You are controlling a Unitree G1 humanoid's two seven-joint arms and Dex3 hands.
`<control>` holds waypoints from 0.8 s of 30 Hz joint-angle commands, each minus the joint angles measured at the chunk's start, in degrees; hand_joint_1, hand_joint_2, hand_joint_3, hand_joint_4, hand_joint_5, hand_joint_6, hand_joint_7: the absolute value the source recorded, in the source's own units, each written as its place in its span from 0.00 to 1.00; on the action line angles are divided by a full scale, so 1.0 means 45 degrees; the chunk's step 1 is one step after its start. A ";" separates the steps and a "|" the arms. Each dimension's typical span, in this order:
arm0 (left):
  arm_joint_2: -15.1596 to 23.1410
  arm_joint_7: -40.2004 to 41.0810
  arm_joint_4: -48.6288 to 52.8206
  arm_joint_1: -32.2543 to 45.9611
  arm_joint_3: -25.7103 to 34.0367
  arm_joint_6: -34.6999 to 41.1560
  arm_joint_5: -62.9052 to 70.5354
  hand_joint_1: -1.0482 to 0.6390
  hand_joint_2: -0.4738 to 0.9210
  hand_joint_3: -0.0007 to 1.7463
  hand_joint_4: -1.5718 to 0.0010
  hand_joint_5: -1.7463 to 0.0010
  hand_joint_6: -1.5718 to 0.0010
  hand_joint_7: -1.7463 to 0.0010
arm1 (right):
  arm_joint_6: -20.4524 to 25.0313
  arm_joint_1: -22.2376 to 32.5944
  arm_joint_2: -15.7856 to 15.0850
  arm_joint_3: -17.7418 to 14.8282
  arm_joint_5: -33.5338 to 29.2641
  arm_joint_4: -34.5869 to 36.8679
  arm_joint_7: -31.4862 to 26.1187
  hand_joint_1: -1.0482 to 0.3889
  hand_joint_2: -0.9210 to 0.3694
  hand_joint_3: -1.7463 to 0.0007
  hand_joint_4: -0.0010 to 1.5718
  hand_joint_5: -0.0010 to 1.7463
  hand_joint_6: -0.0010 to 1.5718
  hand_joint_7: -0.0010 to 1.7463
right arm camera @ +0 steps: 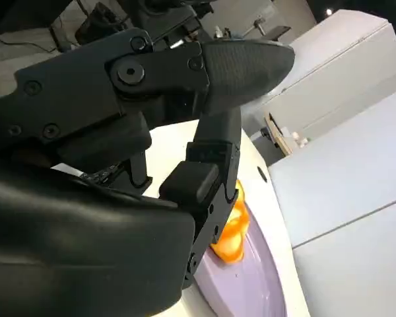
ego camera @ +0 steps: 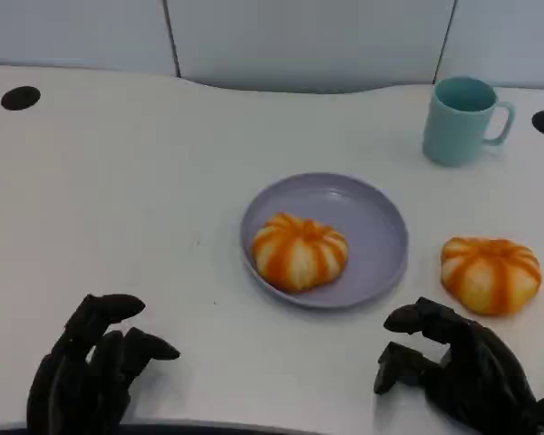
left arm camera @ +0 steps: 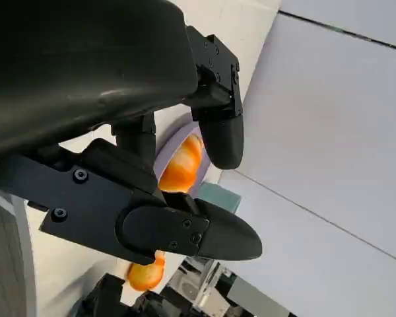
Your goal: Grasp the bread from the table and place it into the plate.
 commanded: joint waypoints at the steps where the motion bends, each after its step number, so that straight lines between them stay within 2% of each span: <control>1: -0.0010 0.0019 0.0312 -0.0221 0.0097 -0.0307 0.0208 0.13 1.00 0.15 0.78 0.00 0.85 0.17 | 0.0074 0.0089 -0.0428 -0.0252 -0.0149 0.0918 -0.0060 0.37 0.00 0.82 0.50 0.75 0.53 0.46; 8: -0.0071 0.0146 0.0571 -0.0491 0.0236 -0.0185 0.0239 0.11 1.00 0.12 0.79 0.00 0.87 0.12 | -0.0195 -0.0512 -0.0513 -0.0684 0.0022 0.2196 0.0599 0.39 0.00 0.85 0.51 0.74 0.53 0.45; 13: -0.0089 0.0120 0.0600 -0.0551 0.0314 -0.0153 0.0232 0.12 1.00 0.12 0.80 0.00 0.88 0.09 | -0.0369 -0.0577 -0.0481 -0.0784 -0.0063 0.2356 0.0686 0.40 0.00 0.85 0.51 0.74 0.52 0.45; 24: -0.0074 0.0072 0.0536 -0.0485 0.0353 -0.0089 0.0279 0.12 1.00 0.13 0.80 0.00 0.89 0.10 | -0.0409 -0.0454 -0.0437 -0.0763 -0.0134 0.2134 0.0773 0.40 0.00 0.83 0.49 0.74 0.51 0.45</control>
